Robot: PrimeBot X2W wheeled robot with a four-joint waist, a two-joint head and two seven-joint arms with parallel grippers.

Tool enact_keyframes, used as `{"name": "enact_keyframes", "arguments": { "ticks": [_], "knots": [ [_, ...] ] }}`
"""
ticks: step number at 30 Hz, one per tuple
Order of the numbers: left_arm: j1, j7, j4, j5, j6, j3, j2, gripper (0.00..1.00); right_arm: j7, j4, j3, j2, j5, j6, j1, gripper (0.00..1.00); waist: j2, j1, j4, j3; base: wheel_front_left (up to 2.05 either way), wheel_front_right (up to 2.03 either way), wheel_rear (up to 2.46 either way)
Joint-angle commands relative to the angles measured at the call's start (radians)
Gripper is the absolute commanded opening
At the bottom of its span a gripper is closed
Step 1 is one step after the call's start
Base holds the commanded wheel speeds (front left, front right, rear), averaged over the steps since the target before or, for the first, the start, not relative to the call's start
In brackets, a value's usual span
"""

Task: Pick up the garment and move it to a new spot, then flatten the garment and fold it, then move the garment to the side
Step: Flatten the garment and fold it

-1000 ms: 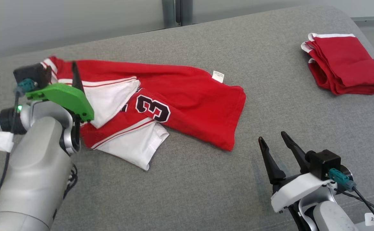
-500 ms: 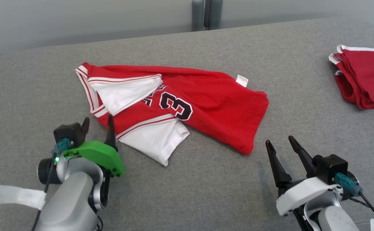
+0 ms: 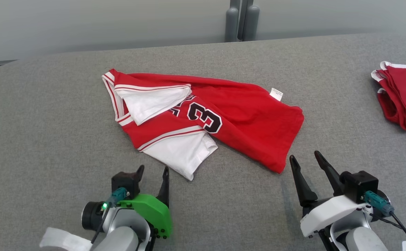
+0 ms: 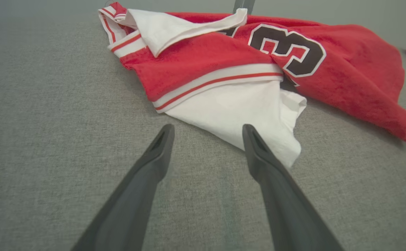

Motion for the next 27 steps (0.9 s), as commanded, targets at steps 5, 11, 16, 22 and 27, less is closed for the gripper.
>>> {"name": "enact_keyframes", "arguments": {
  "ticks": [5, 11, 16, 22, 27],
  "knots": [
    [0.001, 0.033, -0.006, 0.028, -0.001, -0.047, -0.021, 1.0, -0.002, -0.004, 0.006, -0.001, -0.007, -0.001, -0.002, 1.0, 0.0, 0.0, -0.012, 0.01, 0.0, 0.0, 0.0],
    [-0.013, 0.063, 0.029, 0.043, 0.009, -0.09, -0.053, 1.0, -0.003, -0.008, 0.002, -0.007, -0.005, -0.001, -0.008, 1.0, 0.0, 0.0, -0.037, 0.028, 0.0, 0.0, 0.0],
    [-0.037, 0.058, 0.084, 0.041, 0.035, -0.08, -0.074, 1.0, -0.001, -0.01, 0.005, -0.009, -0.005, -0.001, -0.015, 1.0, 0.0, 0.0, -0.051, 0.038, 0.0, 0.0, 0.0],
    [-0.059, 0.037, 0.131, 0.019, 0.02, -0.068, -0.109, 1.0, 0.0, -0.011, 0.004, -0.01, -0.005, -0.001, -0.014, 1.0, 0.0, 0.0, -0.062, 0.043, 0.0, 0.0, 0.0],
    [-0.076, 0.006, 0.175, 0.022, 0.044, -0.054, -0.119, 1.0, -0.002, -0.008, 0.003, -0.008, -0.009, -0.001, -0.012, 1.0, 0.0, 0.0, -0.06, 0.041, 0.0, 0.0, 0.0]
  ]
}}
